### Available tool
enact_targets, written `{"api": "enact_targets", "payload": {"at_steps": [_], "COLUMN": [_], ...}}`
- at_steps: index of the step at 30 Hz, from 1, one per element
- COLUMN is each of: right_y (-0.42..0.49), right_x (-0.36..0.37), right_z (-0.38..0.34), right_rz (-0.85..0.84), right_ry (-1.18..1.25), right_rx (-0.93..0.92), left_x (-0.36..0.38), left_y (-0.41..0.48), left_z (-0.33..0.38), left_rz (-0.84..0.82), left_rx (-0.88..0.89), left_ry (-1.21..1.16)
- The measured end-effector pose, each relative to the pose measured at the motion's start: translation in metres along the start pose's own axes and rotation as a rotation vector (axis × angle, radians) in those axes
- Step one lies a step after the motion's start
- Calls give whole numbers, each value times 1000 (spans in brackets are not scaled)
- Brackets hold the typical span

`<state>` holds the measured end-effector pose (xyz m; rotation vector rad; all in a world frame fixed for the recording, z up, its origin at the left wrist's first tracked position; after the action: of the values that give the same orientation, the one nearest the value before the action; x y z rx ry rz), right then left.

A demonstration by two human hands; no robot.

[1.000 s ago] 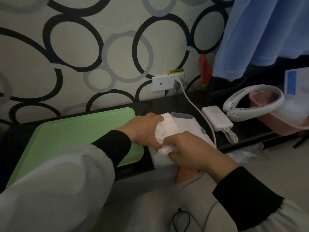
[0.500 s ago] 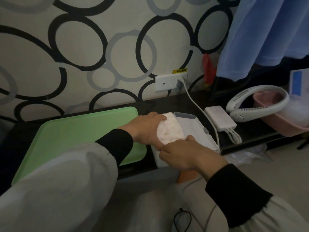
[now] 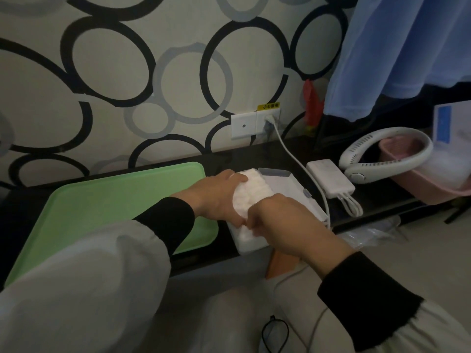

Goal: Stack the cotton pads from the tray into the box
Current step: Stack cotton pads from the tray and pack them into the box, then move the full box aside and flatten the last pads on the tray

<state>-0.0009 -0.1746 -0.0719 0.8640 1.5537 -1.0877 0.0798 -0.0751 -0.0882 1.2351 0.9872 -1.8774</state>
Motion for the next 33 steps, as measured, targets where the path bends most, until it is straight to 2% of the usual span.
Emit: {"api": "enact_targets", "payload": {"at_steps": [5, 7, 9, 11, 14, 16, 18, 21, 26, 29, 33], "right_y": [1, -7, -18, -33, -45, -48, -50, -46, -40, -25, 13], "right_x": [1, -10, -24, -30, -7, 16, 33, 36, 6, -4, -10], "right_z": [-2, 9, 35, 65, 83, 75, 65, 65, 62, 41, 0], "right_rz": [-14, 44, 173, 236, 65, -68, -125, -13, 302, 314, 285], "right_ry": [38, 157, 258, 215, 246, 494, 732, 813, 955, 1052, 1055], "right_rx": [-43, -26, 107, 325, 498, 535, 587, 593, 503, 422, 248], "left_x": [1, 2, 4, 1, -4, -5, -9, -18, -50, -66, -66], "left_y": [-2, -4, -5, -5, -4, -5, -9, -19, -52, -86, -137], "left_z": [1, 0, -4, -8, -10, -10, -9, -9, -22, -49, -98], "left_rz": [-13, -52, -95, -75, 13, 56, 120, 226, 451, 551, 650], "left_rx": [-11, -29, -68, -110, -159, -177, -194, -240, -256, -248, -255], "left_ry": [-54, -99, -174, -245, -228, -221, -308, -553, -712, -863, -970]}}
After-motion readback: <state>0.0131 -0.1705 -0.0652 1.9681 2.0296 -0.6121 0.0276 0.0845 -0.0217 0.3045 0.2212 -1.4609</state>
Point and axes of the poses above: each hand's wrist, its own y-axis towards the middle knuckle, its own x-axis out of the palm, z = x × y, the point moved 8 cm from there along y, towards the middle knuckle, and after that the axes turned 5 degrees about -y, right-handed, at the moved point
